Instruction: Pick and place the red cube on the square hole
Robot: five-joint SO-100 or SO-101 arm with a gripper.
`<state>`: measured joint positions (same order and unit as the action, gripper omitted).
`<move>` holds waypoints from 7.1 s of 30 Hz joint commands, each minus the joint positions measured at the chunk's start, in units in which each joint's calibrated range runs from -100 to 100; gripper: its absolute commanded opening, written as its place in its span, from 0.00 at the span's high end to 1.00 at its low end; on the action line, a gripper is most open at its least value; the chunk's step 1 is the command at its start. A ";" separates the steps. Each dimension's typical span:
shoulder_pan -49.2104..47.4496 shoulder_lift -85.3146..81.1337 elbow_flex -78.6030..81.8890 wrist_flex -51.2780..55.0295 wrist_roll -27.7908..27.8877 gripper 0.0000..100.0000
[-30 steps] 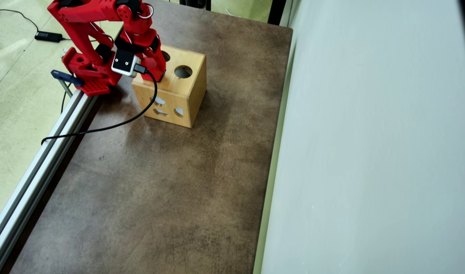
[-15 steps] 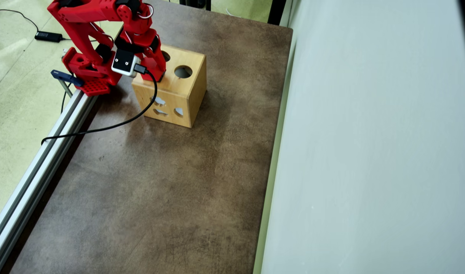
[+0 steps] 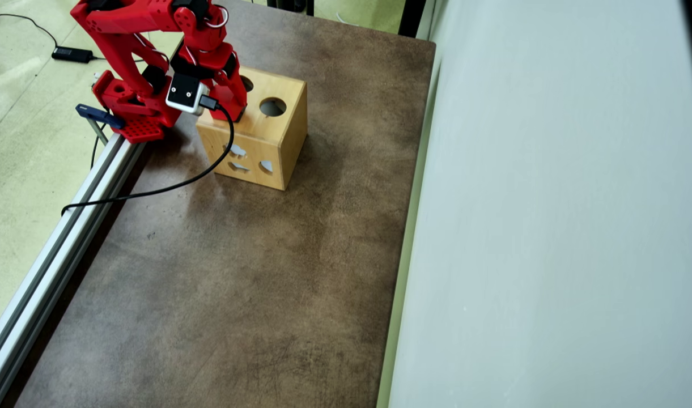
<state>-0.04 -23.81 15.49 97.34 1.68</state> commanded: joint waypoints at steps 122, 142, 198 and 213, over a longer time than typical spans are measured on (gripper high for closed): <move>-0.86 -2.64 1.15 0.25 0.24 0.08; -0.86 -7.99 1.06 0.25 0.34 0.07; -0.93 -20.73 4.82 0.01 0.29 0.08; -0.93 -20.73 4.82 0.01 0.29 0.08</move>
<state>-0.97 -44.32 20.54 97.09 1.68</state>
